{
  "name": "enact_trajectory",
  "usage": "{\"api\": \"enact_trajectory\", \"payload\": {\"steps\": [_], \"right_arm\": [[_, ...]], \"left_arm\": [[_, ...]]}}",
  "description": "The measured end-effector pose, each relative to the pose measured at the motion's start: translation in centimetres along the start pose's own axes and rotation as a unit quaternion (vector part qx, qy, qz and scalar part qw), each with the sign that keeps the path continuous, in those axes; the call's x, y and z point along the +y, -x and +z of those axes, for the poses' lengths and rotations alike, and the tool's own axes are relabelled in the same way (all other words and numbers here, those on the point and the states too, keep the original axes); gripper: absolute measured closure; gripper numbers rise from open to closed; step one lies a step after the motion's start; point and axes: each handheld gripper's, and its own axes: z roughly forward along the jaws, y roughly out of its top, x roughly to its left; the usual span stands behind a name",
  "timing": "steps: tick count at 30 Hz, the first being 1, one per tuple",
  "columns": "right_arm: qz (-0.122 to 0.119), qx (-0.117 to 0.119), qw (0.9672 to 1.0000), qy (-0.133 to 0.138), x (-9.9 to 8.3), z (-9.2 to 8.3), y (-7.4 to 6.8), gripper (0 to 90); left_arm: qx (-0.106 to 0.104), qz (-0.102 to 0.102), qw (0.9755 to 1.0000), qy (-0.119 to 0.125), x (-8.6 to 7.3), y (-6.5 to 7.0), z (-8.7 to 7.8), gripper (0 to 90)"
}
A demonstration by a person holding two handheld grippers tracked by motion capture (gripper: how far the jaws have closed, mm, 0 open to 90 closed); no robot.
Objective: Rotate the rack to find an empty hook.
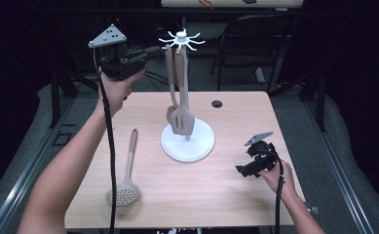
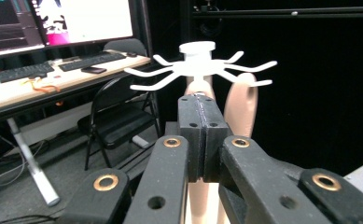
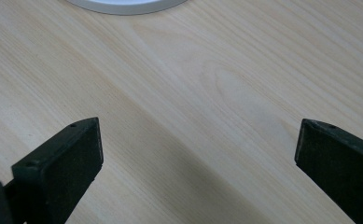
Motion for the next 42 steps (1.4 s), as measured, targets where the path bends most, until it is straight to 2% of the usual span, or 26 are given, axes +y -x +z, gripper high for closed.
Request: {"api": "enact_trajectory", "payload": {"steps": [11,16,21,28,38,42], "right_arm": [[0.002,-0.002,1.0,-0.006,-0.1,0.0,0.1,0.5],[0.005,0.002,1.0,0.002,-0.2,0.0,0.1,0.5],[0.0,-0.004,1.0,-0.004,-0.1,0.0,0.1,0.5],[0.002,0.0,1.0,-0.008,-0.1,0.0,0.1,0.5],[0.002,0.0,0.9999,-0.011,-0.1,0.0,0.1,0.5],[0.003,-0.002,0.9999,-0.01,-0.1,0.0,0.1,0.5]], "left_arm": [[-0.015,0.009,0.9998,-0.002,0.5,0.6,0.9,90.0],[-0.01,0.01,0.9999,-0.004,0.7,0.6,1.2,90.0],[0.001,0.01,0.9999,-0.006,0.7,0.3,1.3,90.0],[0.012,0.007,0.9998,-0.012,0.7,-0.3,1.5,90.0],[0.021,-0.001,0.9997,-0.014,0.8,-1.2,2.0,90.0],[0.022,-0.002,0.9997,-0.011,0.8,-1.1,1.7,90.0]]}}
